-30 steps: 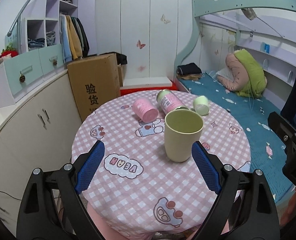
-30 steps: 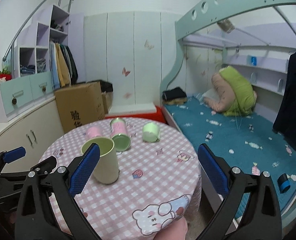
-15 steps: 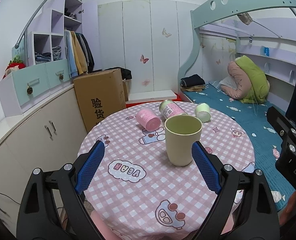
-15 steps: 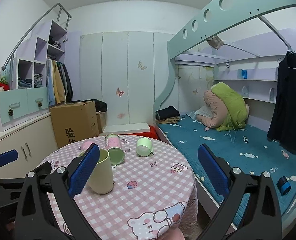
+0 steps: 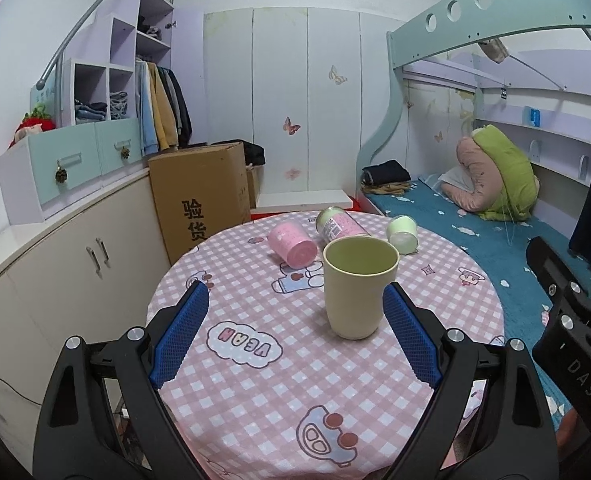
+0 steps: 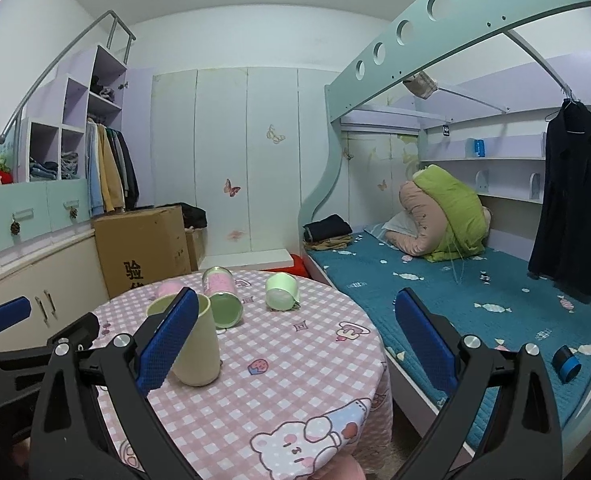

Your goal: Flip cup upright

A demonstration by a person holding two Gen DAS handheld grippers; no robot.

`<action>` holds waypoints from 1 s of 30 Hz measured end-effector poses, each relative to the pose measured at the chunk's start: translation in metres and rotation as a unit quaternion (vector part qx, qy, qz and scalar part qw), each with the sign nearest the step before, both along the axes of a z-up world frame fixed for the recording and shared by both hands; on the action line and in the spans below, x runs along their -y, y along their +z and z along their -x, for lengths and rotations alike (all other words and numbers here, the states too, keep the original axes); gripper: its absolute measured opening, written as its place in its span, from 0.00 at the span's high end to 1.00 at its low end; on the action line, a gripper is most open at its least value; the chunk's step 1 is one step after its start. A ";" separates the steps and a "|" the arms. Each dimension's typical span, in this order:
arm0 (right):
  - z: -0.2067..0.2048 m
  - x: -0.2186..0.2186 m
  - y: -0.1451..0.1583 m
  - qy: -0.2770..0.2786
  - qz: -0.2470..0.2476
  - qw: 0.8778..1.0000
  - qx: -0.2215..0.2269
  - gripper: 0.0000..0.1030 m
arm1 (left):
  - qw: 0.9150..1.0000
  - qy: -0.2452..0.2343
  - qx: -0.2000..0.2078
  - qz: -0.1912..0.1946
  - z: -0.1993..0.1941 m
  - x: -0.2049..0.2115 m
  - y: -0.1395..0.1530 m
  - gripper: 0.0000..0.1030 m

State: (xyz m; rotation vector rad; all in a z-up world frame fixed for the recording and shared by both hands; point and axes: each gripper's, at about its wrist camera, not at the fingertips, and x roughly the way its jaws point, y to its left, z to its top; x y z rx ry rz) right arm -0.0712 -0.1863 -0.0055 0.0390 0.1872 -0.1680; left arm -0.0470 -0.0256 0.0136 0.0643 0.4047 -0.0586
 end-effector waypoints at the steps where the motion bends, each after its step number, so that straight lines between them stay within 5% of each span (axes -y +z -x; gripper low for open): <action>1: 0.000 0.000 0.000 0.000 -0.001 1.000 -0.002 0.08 | 1.000 -0.001 -0.002 0.000 0.000 0.001 0.000 0.13; 30: 0.001 -0.001 -0.006 0.002 0.003 1.000 -0.017 0.08 | 1.000 0.004 0.000 -0.001 0.005 -0.002 0.000 0.13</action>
